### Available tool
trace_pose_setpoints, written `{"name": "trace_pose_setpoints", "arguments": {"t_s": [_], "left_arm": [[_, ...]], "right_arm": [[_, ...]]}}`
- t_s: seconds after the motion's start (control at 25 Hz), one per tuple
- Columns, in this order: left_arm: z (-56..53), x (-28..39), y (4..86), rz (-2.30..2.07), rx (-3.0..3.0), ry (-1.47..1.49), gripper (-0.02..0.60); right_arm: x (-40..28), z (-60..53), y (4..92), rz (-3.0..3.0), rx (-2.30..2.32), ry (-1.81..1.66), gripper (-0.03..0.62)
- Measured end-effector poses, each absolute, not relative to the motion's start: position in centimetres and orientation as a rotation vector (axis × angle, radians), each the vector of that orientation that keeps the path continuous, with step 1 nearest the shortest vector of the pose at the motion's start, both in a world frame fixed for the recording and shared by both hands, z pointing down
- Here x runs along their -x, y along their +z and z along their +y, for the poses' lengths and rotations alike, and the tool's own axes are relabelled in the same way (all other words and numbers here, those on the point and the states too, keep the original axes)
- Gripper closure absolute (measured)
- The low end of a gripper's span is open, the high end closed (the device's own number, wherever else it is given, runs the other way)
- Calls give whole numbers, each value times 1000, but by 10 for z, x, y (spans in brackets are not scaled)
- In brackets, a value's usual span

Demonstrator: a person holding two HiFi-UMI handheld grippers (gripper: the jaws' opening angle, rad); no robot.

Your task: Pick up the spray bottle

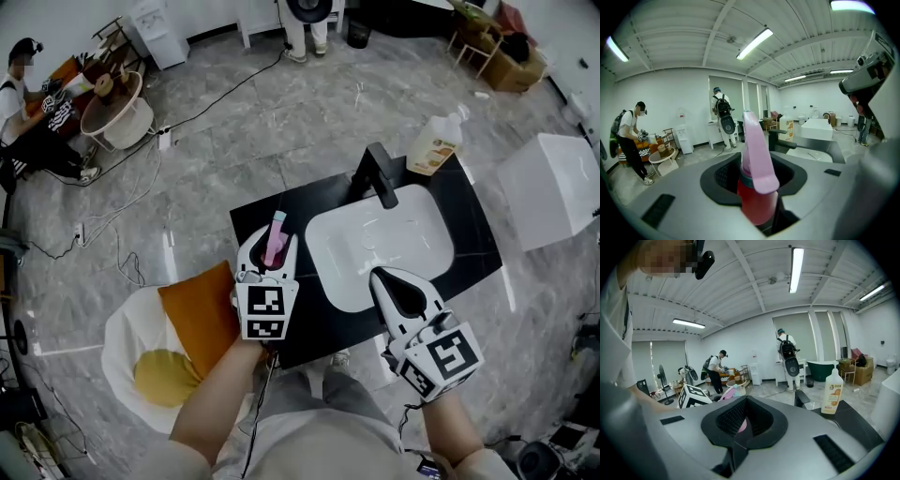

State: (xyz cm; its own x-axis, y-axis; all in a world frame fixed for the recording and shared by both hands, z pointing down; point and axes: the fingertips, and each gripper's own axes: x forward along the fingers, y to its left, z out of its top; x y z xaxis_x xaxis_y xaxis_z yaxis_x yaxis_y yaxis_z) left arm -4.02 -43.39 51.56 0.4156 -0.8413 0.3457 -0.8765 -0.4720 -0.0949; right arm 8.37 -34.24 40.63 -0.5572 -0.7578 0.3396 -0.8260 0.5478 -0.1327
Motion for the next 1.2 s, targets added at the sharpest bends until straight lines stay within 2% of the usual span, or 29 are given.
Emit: {"name": "trace_pose_setpoints", "arguments": {"t_s": [0.72, 1.0, 1.2], "left_arm": [[-360, 25, 343, -1403, -2882, 489, 414], [-316, 29, 315, -1392, -2984, 538, 414], [-291, 33, 305, -1400, -2978, 453, 414]], "right_arm": [[-106, -290, 269, -2718, -1418, 108, 565], [-106, -265, 271, -2695, -1400, 67, 565], [-108, -253, 282, -2681, -1420, 96, 566]]}}
